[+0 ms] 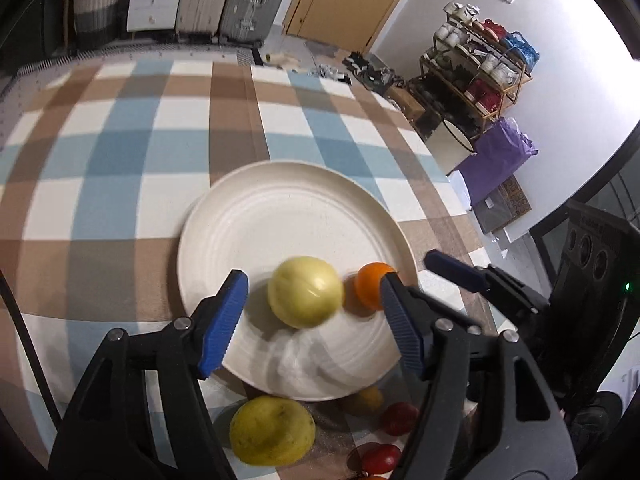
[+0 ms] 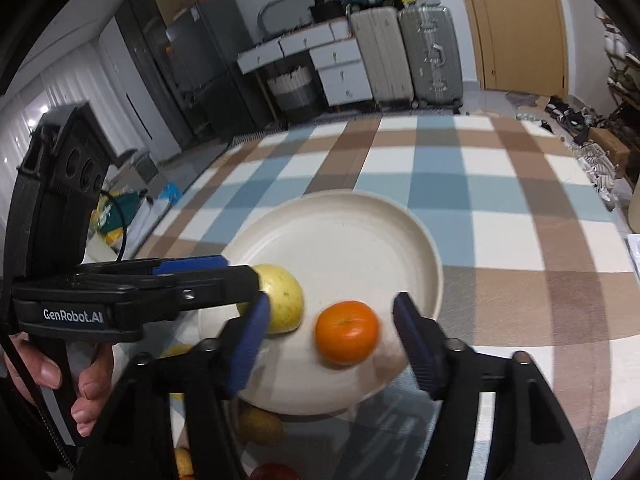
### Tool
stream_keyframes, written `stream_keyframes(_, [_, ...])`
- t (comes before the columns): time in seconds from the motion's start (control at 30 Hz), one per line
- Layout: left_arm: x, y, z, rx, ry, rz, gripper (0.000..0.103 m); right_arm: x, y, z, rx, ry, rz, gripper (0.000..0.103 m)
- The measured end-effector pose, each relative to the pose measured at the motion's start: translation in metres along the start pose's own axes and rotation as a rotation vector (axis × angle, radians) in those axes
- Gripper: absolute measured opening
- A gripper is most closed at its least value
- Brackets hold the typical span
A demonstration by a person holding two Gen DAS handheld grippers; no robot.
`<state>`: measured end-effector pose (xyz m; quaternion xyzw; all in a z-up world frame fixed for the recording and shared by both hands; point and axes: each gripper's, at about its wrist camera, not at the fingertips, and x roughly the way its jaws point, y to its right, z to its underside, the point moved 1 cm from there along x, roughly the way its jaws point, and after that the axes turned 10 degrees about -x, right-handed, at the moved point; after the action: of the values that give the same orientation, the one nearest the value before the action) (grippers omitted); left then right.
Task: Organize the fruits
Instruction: 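Carry pomelo and mandarin onto the cream plate and open both tools, then lower the right tool onto a second mandarin orange and close it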
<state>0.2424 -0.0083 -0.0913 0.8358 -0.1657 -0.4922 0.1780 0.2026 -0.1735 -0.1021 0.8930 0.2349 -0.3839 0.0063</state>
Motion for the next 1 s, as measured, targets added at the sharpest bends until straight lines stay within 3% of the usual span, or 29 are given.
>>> stream_keyframes(0.3, [-0.035,0.008,0.018,0.014,0.053,-0.054,0.073,-0.039,0.002,0.0,0.017,0.072,0.024,0.068])
stream_keyframes(0.57, [-0.062,0.008,0.04,0.014,0.089,-0.108,0.08,-0.071,-0.011,0.003,0.002,0.125,0.046,0.086])
stream_keyframes(1.0, [-0.104,0.007,0.08,0.015,0.139,-0.174,0.085,-0.104,-0.041,0.016,-0.025,0.16,0.047,0.095])
